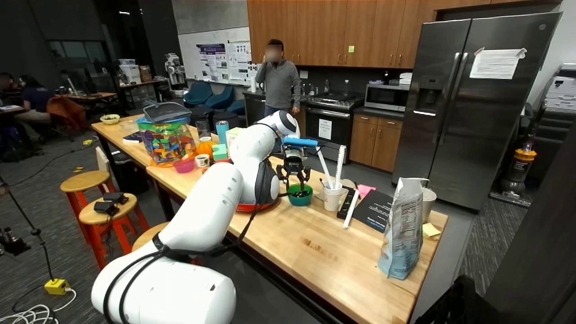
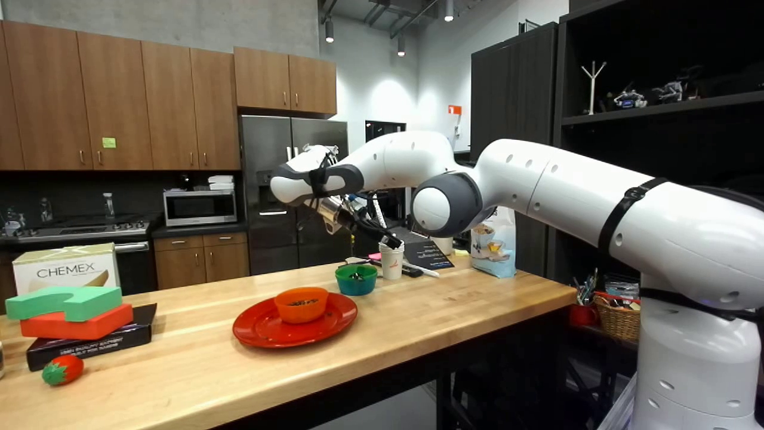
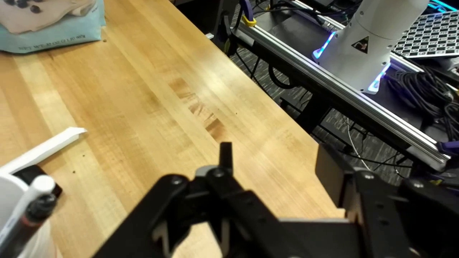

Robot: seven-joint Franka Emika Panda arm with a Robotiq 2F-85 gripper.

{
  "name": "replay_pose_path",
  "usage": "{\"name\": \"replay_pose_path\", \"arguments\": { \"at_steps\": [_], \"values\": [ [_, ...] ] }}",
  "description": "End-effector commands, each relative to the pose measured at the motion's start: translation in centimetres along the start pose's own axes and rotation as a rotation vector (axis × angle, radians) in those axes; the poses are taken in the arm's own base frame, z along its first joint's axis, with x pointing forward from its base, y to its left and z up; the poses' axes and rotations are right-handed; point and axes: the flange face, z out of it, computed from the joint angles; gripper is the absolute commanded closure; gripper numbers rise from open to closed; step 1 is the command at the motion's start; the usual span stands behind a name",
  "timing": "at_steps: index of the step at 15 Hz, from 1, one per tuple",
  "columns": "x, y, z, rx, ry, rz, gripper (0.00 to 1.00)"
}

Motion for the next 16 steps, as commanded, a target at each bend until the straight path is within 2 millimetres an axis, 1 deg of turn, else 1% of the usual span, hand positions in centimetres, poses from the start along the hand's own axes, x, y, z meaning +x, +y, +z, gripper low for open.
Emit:
{"name": "replay_pose_path", "arguments": {
  "at_steps": [1,2,3,4,5,6,7,9,11,12,13,16],
  "values": [
    [-1.3,-1.1,-1.8,-0.036,0.068,-0.014,0.70],
    [-1.6,-1.5,-2.4,-0.045,0.083,-0.014,0.79],
    [-1.7,-1.8,-2.8,-0.057,0.099,-0.018,0.85],
    [-2.1,-2.2,-3.3,-0.066,0.121,-0.026,0.85],
    [-2.5,-2.5,-3.8,-0.067,0.143,-0.041,0.78],
    [-3.1,-2.9,-4.3,-0.068,0.169,-0.061,0.55],
    [-3.7,-3.3,-4.8,-0.069,0.193,-0.073,0.55],
    [-5.2,-4.3,-6.0,-0.078,0.253,-0.111,0.46],
    [-6.6,-5.4,-7.4,-0.091,0.317,-0.152,0.33],
    [-7.0,-5.9,-7.9,-0.101,0.346,-0.171,0.27],
    [-7.4,-6.4,-8.5,-0.109,0.373,-0.193,0.19],
    [-7.9,-8.1,-9.7,-0.124,0.443,-0.301,0.01]
  ]
}}
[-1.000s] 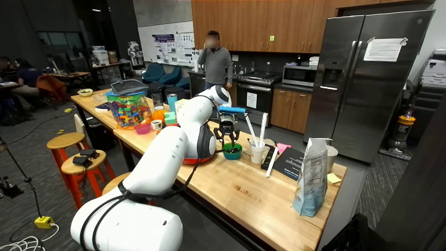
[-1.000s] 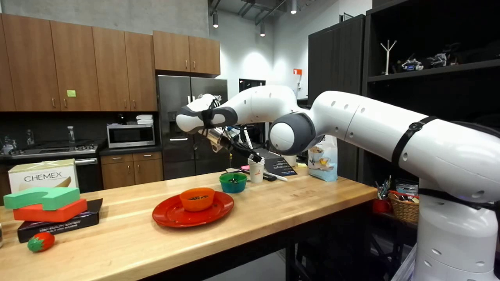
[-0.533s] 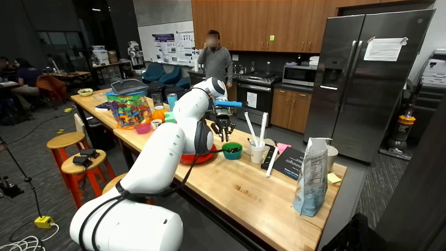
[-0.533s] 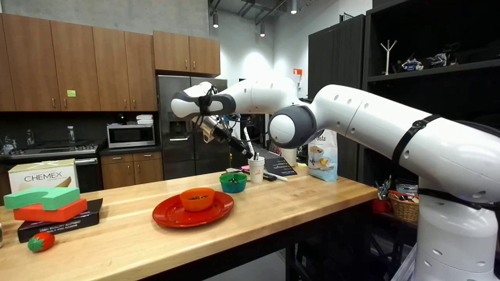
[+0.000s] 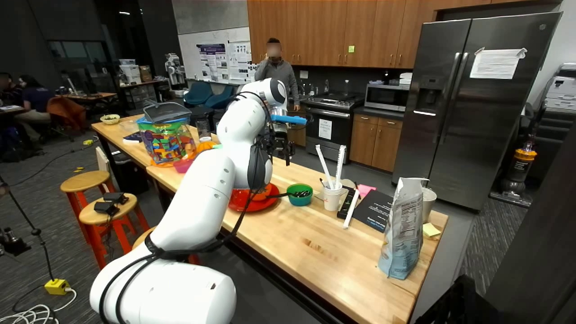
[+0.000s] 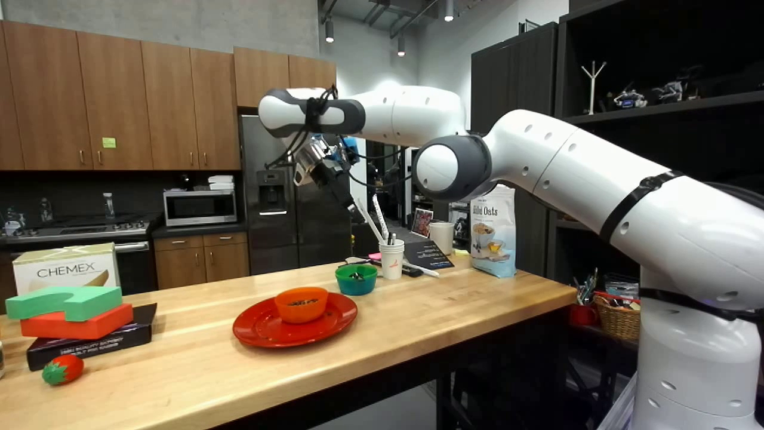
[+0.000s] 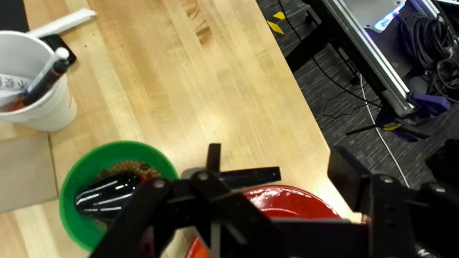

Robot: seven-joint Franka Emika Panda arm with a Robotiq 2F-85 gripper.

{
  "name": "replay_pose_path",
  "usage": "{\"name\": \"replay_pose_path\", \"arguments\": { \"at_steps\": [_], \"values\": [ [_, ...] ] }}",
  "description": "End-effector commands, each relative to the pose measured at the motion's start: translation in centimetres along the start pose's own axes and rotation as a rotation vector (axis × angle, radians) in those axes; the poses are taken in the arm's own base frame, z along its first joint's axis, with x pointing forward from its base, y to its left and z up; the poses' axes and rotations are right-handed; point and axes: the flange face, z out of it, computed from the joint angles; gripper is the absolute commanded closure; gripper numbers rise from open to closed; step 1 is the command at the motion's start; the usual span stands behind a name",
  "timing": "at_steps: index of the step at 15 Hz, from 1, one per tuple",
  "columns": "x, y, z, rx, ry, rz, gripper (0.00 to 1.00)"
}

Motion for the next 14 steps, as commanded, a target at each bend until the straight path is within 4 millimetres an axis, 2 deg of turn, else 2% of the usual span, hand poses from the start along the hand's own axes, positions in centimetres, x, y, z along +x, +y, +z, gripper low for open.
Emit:
{"name": "replay_pose_path", "arguments": {
  "at_steps": [1,9,14],
  "values": [
    [-0.1,-1.3,-1.8,0.005,0.101,-0.132,0.00],
    [2.8,-4.3,-3.1,0.027,0.231,-0.339,0.00],
    [4.4,-5.3,-3.5,0.027,0.296,-0.403,0.00]
  ]
}}
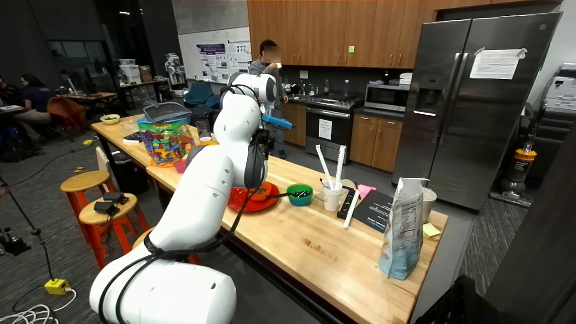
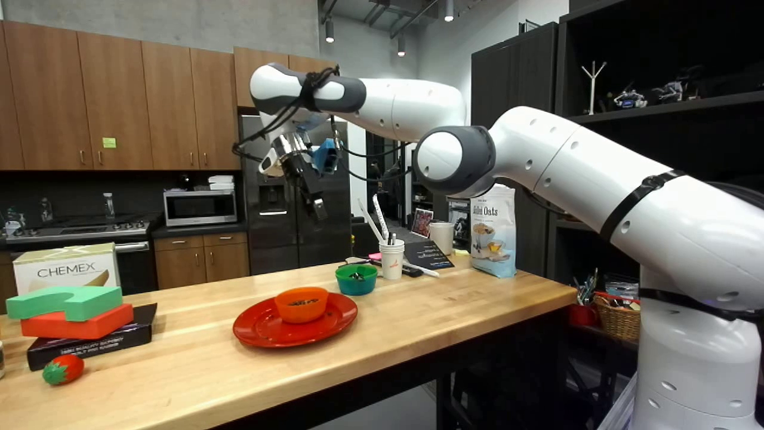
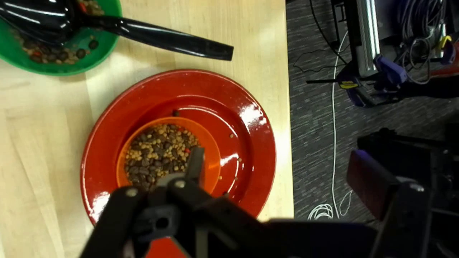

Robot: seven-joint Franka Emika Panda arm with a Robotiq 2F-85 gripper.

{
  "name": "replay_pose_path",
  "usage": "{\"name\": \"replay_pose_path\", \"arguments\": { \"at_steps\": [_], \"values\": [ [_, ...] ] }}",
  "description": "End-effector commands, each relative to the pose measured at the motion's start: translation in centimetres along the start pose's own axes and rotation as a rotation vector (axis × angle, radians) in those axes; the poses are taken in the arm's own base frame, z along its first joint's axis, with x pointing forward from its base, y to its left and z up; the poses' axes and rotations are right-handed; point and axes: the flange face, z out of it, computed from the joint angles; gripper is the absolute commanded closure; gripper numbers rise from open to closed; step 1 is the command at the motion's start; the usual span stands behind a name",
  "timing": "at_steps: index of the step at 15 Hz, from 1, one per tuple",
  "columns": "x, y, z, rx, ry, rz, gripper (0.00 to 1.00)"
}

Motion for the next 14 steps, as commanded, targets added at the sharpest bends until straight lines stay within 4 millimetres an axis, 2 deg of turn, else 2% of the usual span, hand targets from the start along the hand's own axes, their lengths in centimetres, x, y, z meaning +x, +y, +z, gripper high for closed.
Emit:
{"name": "replay_pose_path", "arguments": {
  "at_steps": [1,5,10,14],
  "values": [
    [0.6,-0.1,-0.6,-0.013,0.058,-0.043,0.00],
    [2.5,1.1,0.2,-0.049,0.116,-0.059,0.00],
    [3.5,4.2,2.4,-0.047,0.193,-0.071,0.00],
    [4.7,5.2,3.7,-0.069,0.189,-0.056,0.00]
  ]
}}
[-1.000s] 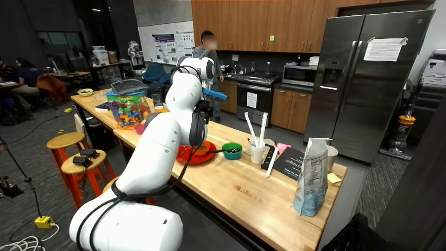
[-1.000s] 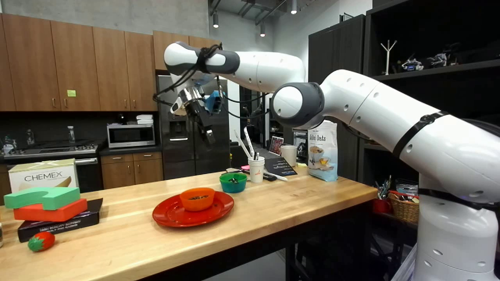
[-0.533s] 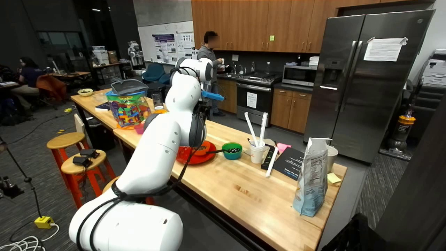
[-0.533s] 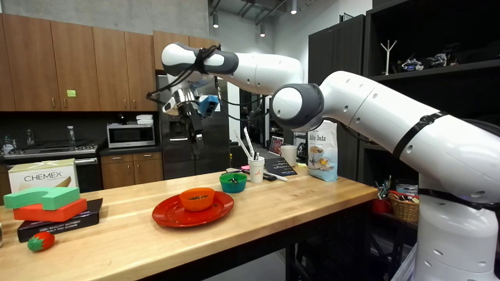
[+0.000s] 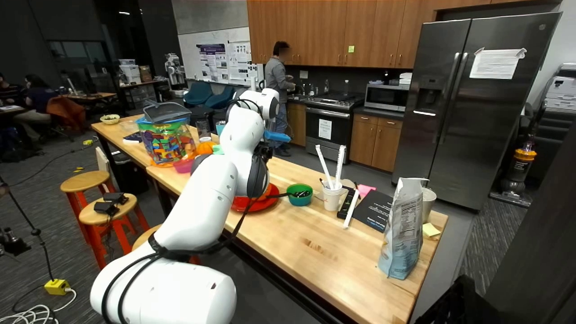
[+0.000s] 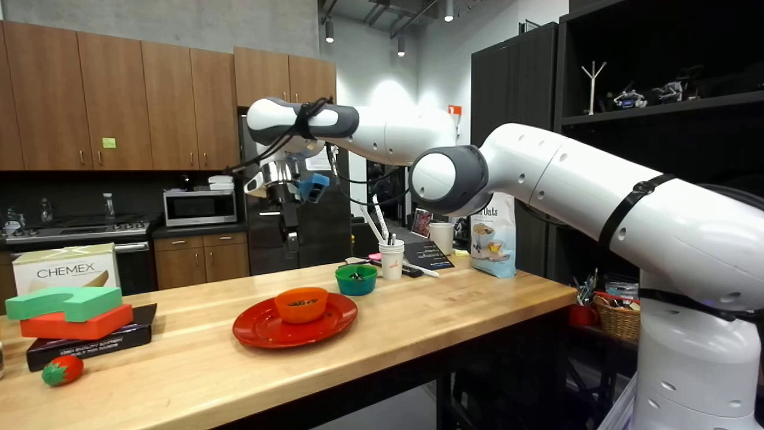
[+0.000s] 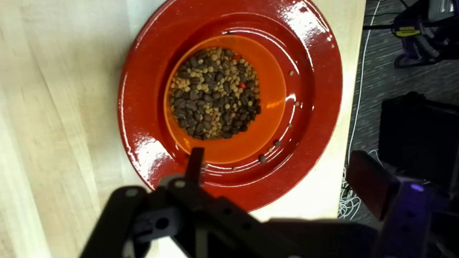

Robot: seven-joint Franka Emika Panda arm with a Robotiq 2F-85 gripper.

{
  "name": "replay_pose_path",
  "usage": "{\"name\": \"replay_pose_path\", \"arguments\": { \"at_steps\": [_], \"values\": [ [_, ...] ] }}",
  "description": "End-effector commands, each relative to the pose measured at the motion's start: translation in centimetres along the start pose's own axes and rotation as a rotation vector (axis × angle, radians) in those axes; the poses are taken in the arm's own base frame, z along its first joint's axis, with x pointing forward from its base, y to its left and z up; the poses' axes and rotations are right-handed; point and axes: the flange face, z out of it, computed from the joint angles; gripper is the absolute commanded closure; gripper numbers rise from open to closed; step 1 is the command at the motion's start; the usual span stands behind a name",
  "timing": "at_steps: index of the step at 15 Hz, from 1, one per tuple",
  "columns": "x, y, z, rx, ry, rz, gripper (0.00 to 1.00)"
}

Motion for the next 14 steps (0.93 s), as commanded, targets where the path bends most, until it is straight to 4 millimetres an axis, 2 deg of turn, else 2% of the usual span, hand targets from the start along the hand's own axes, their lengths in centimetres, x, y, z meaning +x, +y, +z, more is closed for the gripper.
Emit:
{"name": "replay_pose_path", "arguments": {
  "at_steps": [1,9,14],
  "values": [
    [0.5,0.3,0.1,-0.019,0.022,-0.008,0.00],
    [0.7,-1.0,-1.2,-0.034,-0.003,-0.003,0.00],
    [0.2,-1.1,-1.5,-0.005,0.011,-0.059,0.00]
  ]
}}
